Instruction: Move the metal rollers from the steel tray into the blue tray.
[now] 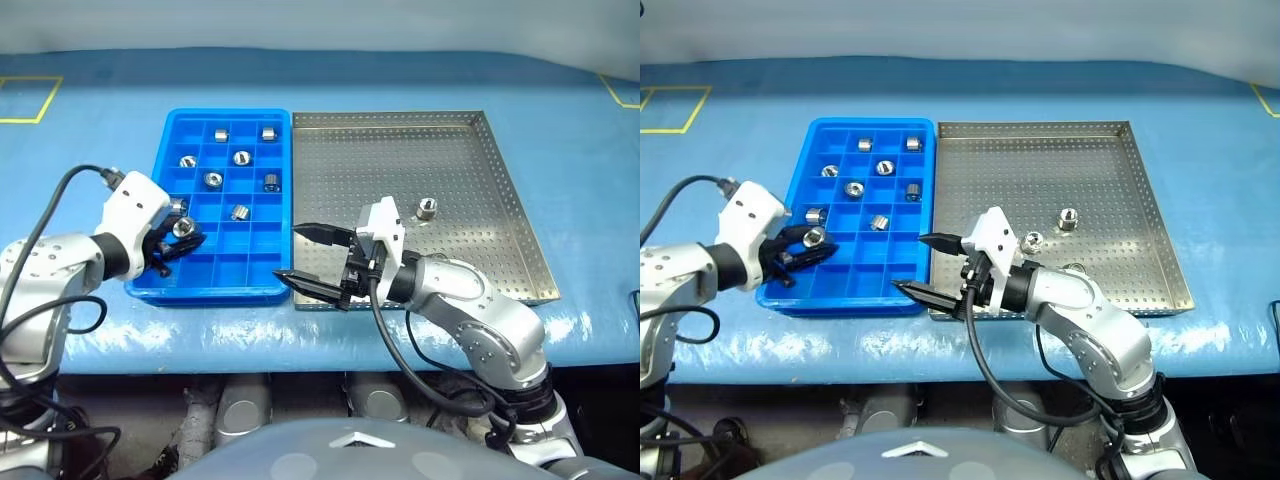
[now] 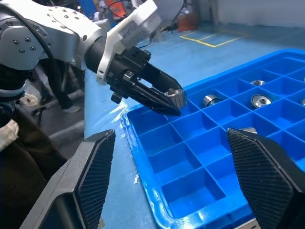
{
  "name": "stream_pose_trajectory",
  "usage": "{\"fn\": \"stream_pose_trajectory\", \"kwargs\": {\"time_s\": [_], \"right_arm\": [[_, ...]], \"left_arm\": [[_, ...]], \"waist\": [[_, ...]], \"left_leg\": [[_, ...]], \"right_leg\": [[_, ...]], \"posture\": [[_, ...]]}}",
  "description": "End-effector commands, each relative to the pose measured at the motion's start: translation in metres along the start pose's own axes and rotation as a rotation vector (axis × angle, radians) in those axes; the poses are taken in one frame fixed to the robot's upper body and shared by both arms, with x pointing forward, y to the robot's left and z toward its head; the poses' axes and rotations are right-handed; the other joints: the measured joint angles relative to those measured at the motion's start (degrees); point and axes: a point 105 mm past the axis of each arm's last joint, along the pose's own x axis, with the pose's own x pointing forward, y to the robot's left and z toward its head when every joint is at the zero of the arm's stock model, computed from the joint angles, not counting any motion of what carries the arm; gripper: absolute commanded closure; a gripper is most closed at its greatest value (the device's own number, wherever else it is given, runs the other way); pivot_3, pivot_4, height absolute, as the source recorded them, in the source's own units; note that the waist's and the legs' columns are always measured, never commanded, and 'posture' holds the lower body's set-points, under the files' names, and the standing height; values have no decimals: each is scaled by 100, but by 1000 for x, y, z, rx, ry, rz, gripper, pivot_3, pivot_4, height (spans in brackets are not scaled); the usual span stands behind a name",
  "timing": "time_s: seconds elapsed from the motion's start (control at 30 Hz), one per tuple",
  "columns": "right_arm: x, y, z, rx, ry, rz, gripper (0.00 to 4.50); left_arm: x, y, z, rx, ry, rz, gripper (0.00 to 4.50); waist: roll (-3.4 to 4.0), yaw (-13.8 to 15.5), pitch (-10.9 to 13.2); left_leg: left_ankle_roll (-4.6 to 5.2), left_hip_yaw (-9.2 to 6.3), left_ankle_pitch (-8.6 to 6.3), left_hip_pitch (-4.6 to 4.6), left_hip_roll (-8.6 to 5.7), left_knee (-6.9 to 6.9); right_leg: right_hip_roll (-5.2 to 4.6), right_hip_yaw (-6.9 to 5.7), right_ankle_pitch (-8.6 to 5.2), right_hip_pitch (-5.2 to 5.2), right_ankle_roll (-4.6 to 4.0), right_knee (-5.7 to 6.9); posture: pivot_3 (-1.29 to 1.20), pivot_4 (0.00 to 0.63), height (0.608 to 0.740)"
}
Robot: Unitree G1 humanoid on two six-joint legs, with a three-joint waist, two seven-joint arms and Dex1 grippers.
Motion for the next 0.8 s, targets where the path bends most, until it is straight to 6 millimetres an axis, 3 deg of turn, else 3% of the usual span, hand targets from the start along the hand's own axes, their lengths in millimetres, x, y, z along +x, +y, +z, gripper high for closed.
{"fn": "stream_pose_trajectory", "kwargs": {"time_s": [0.03, 0.37, 0.43, 0.53, 0.6, 0.67, 0.8], "right_arm": [[4, 1, -3, -13, 33, 21, 567], [4, -2, -7, -5, 51, 1, 567], [3, -4, -8, -6, 52, -12, 567], [3, -5, -7, -9, 53, -27, 567], [1, -7, -7, -17, 55, -45, 567], [-1, -10, -7, -21, 49, -75, 567], [-12, -20, -6, -51, 61, -183, 567]], "left_arm": [[-10, 1, 3, 1, -26, 43, 2563], [-8, 10, -28, -33, 96, 125, 2563], [-6, 11, -25, -27, 79, 125, 1915], [-2, 12, -12, -39, 10, 118, 985], [0, -1, 12, -57, -133, 20, 330], [-1, -22, 41, -94, -306, -140, 330], [17, -36, 58, -53, -345, -243, 330]], "waist": [[0, 52, 0], [0, 139, 0], [0, 138, 0], [0, 138, -1], [0, 138, -1], [-3, 152, -2], [-2, 115, -5]], "left_leg": [[0, -1, 0, 0, 0, 0], [-1, -1, 0, 0, 1, -18], [-1, -1, -1, 0, 0, -18], [-1, -1, 0, 1, 0, -18], [-1, -1, 0, 1, 0, -17], [-2, 0, 0, -2, -3, -13], [-2, -1, 0, -3, -4, -12]], "right_leg": [[0, -2, -2, 0, -3, 0], [-3, -6, -10, -6, -19, 0], [-4, -7, -11, -7, -20, 0], [-5, -8, -11, -7, -21, 0], [-5, -10, -12, -5, -22, 0], [-9, -11, -10, -4, -20, -2], [-9, -11, -7, -2, -16, -4]], "posture": [[76, 150, 740], [82, 150, 740], [73, 150, 740], [61, 150, 740], [51, 150, 740], [28, 150, 740], [-27, 150, 740]]}}
